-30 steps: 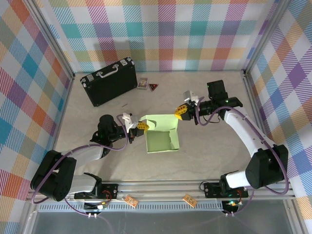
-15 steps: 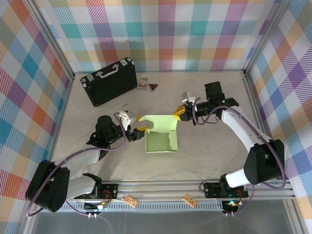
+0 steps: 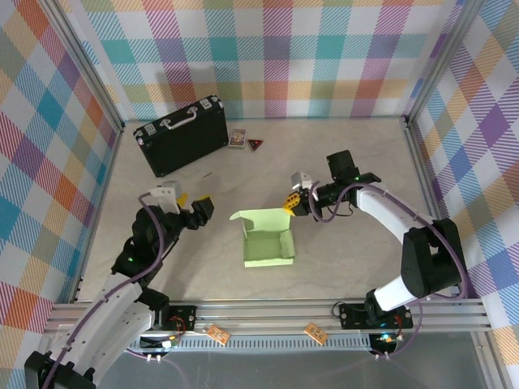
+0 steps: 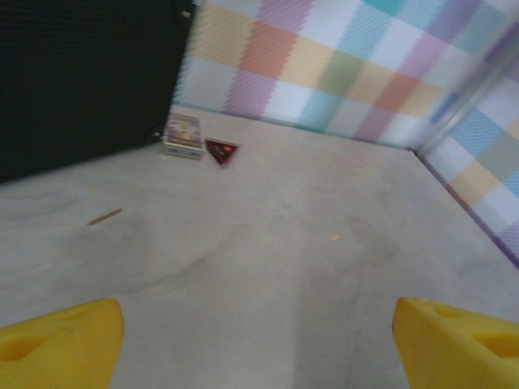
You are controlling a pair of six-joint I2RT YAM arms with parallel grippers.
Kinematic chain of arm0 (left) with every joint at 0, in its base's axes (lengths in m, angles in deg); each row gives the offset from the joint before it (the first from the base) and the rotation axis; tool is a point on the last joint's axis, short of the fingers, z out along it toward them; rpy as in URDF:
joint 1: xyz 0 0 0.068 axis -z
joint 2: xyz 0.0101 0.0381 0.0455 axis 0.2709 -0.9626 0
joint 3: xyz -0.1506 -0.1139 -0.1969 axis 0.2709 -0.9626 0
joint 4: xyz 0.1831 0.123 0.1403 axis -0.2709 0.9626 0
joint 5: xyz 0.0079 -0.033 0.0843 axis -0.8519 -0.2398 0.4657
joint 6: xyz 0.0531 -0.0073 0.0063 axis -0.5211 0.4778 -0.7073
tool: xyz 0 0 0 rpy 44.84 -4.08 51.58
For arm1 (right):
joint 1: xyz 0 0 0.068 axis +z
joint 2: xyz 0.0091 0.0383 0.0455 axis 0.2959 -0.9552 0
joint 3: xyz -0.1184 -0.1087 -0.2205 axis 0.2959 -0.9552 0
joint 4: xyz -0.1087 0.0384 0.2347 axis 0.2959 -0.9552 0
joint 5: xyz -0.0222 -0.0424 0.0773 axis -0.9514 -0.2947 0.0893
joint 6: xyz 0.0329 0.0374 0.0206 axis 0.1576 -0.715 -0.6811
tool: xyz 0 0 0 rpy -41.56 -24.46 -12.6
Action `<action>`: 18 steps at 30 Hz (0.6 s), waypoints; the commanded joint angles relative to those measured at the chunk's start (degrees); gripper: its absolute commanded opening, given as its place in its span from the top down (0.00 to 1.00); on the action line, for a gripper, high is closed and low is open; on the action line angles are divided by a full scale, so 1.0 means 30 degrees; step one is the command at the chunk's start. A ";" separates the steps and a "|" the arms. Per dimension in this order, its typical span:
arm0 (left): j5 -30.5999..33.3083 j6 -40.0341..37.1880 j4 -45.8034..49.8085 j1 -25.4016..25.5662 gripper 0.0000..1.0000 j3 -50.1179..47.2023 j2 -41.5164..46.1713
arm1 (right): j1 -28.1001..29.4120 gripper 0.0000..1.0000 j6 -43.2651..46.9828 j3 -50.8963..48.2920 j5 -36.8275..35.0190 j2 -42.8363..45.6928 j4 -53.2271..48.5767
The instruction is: Fold the paper box
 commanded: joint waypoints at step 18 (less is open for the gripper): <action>-0.4612 0.4196 0.6266 -0.0153 0.10 0.2177 -0.2864 | 0.2736 1.00 0.1648 -0.3525 -0.4366 0.2166 0.2926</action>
